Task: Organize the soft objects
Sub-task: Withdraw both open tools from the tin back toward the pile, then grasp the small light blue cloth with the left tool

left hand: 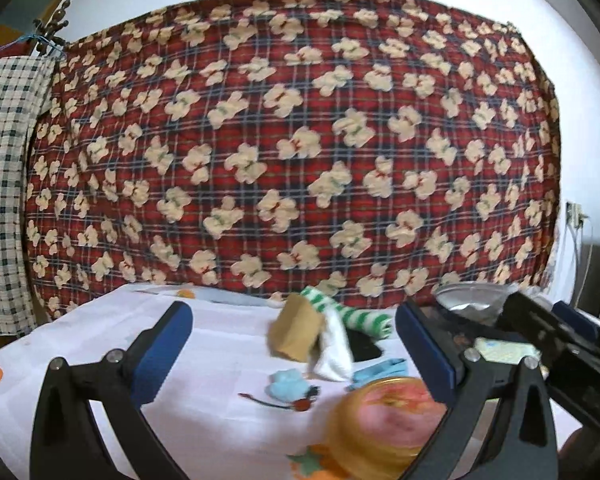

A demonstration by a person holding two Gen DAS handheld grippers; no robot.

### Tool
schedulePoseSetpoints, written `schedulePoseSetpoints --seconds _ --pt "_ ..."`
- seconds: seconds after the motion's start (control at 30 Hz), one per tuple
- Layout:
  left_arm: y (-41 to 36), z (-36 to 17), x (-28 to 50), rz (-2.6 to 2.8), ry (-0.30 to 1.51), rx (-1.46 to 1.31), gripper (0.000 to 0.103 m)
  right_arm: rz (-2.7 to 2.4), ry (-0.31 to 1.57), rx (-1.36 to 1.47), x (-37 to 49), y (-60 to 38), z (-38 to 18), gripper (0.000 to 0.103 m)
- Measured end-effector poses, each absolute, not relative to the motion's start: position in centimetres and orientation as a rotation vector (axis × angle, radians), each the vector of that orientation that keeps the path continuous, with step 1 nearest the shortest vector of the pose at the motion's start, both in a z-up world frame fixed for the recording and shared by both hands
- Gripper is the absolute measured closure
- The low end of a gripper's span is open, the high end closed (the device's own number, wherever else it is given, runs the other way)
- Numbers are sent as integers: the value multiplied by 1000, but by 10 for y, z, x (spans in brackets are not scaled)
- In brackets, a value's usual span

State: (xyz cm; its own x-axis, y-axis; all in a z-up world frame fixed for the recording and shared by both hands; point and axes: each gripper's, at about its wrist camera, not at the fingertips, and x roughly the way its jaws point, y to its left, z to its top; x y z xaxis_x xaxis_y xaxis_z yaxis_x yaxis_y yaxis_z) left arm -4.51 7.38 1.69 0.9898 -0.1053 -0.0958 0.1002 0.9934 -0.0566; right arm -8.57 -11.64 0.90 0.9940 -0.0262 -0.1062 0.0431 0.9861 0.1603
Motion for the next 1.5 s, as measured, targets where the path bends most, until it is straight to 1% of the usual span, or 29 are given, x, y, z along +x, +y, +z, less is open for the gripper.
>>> schedulePoseSetpoints --seconds 0.1,0.27,0.43,0.53,0.6,0.67,0.77,0.83,0.97,1.03,1.13,1.2,1.27,1.37,1.5 --pt "84 14 -32 -79 139 -20 0 -5 119 169 -82 -100 7 15" --pt "101 4 3 -50 284 34 0 51 149 202 -73 -67 4 15" --pt "120 -6 39 -119 453 -72 0 76 142 207 -73 -46 3 15" --pt "115 -17 61 -140 553 -77 1 81 121 209 -79 -43 4 15" --pt "106 -21 75 -160 612 -56 5 80 111 200 -81 -42 4 15" --pt "96 -29 93 -182 697 -35 23 78 110 199 -81 -42 5 15" --pt "88 -38 113 -214 794 -56 35 73 123 203 -79 -42 5 15" --pt "87 -42 122 -238 833 -84 40 72 143 206 -76 -42 4 15" --pt "82 -44 127 -296 846 -102 40 67 175 209 -71 -42 3 15" --pt "72 -49 131 -315 876 -70 40 65 193 206 -68 -41 2 15" --pt "65 -48 132 -310 876 -26 41 62 214 205 -64 -40 0 15" --pt "68 -48 132 -310 874 -41 48 58 224 207 -62 -40 -1 15" --pt "74 -49 132 -303 872 -74 72 52 239 206 -60 -40 -2 15" --pt "89 -53 134 -317 875 -161 78 47 255 221 -56 -41 -4 15" --pt "100 -56 137 -343 877 -229 83 56 280 243 -44 -42 -2 15"
